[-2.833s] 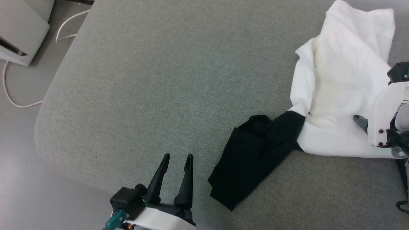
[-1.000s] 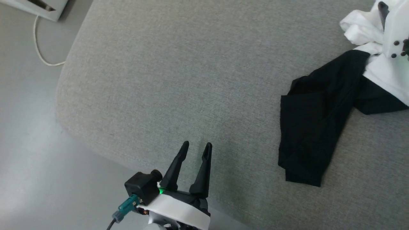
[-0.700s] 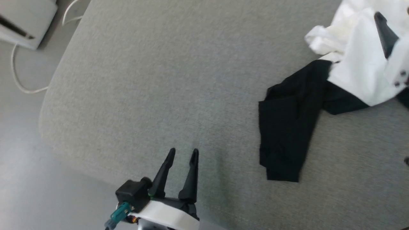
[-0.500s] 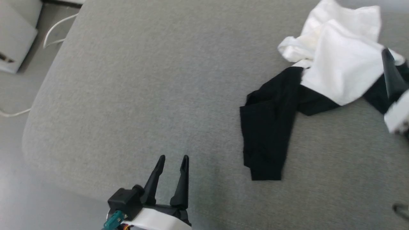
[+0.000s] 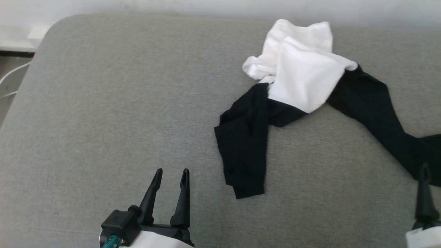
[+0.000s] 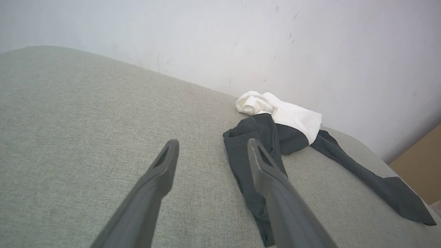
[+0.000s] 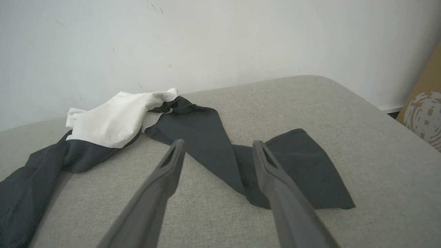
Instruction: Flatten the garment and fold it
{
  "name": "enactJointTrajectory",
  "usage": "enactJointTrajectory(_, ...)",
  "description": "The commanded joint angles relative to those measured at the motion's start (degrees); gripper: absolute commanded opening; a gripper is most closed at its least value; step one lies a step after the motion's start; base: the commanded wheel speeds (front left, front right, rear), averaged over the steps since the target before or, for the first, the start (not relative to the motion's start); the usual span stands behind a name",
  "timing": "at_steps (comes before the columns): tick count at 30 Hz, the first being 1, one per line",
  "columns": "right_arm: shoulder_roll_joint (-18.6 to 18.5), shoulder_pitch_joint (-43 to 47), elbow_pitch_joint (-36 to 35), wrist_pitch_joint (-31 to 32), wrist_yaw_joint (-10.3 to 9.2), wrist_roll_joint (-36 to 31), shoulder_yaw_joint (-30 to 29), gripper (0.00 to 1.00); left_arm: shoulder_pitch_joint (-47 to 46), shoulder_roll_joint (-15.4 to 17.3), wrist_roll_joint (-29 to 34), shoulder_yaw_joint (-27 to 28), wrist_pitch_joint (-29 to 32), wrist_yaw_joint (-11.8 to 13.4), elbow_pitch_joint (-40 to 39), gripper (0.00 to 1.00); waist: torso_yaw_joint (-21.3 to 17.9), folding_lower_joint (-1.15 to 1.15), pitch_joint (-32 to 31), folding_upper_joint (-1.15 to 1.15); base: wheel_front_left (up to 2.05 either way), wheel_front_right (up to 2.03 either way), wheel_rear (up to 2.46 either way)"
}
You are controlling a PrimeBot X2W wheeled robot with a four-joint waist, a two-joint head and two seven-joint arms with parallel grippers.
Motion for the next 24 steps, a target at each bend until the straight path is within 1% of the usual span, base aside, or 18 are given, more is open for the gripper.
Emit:
enactJointTrajectory(1,0.14,-0.05,0.47,-0.78,-0.04,0.53,0.49,1.00,0.61,-0.06,0.52,0.10,-0.27,-0.16,-0.29,1.00,-2.24,0.01,-0.95,0.00,0.00,0.00,0.00)
enactJointTrajectory(4,0.15,0.61,4.41,-4.79,-0.04,2.08,3.24,1.00,-0.12,0.04,2.57,-0.91,-0.25,-0.31,-0.79,1.00,-3.49,0.01,-0.80,0.00,0.00,0.00,0.00)
enactJointTrajectory(7,0.15,0.11,6.24,-6.57,-0.04,1.18,4.60,1.00,-3.19,0.55,4.44,-3.29,2.13,-1.15,-1.05,1.00,-3.95,0.01,-0.74,0.00,0.00,0.00,0.00)
enactJointTrajectory(10,0.15,-0.73,6.95,-7.32,-0.04,0.95,4.38,1.00,-8.12,1.72,7.13,-6.39,8.41,-2.31,-0.95,1.00,-3.85,0.01,-0.25,0.00,0.00,0.00,0.00)
enactJointTrajectory(12,0.15,-1.24,7.30,-7.61,-0.04,0.50,3.99,1.00,-12.09,2.22,8.74,-8.70,14.14,-3.21,0.13,1.00,-3.64,0.01,0.30,0.00,0.00,0.00,0.00)
enactJointTrajectory(14,0.15,-1.70,7.75,-7.75,-0.04,0.11,4.05,1.00,-15.97,2.26,10.33,-10.66,19.89,-3.57,2.07,1.00,-3.64,0.01,0.83,0.00,0.00,0.00,0.00)
enactJointTrajectory(17,0.15,-2.47,8.58,-7.86,-0.04,0.23,4.68,1.00,-20.61,1.66,11.87,-12.77,27.34,-2.99,5.96,1.00,-4.20,0.01,1.80,0.00,0.00,0.00,0.00)
enactJointTrajectory(21,0.16,-3.52,9.67,-8.13,-0.04,0.68,5.77,1.00,-24.29,0.94,13.18,-14.52,33.77,-1.01,12.18,1.00,-5.61,0.01,3.10,0.00,0.00,0.00,0.00)
enactJointTrajectory(22,0.16,-3.71,9.94,-8.23,-0.04,0.78,5.86,1.00,-24.89,0.79,13.43,-14.83,34.79,-0.30,13.67,1.00,-5.91,0.01,3.35,0.00,0.00,0.00,0.00)
enactJointTrajectory(24,0.16,-4.02,10.48,-8.41,-0.04,0.84,5.92,1.00,-25.97,0.60,14.71,-15.26,36.33,1.91,16.67,1.00,-6.57,0.01,3.77,0.00,0.00,0.00,0.00)
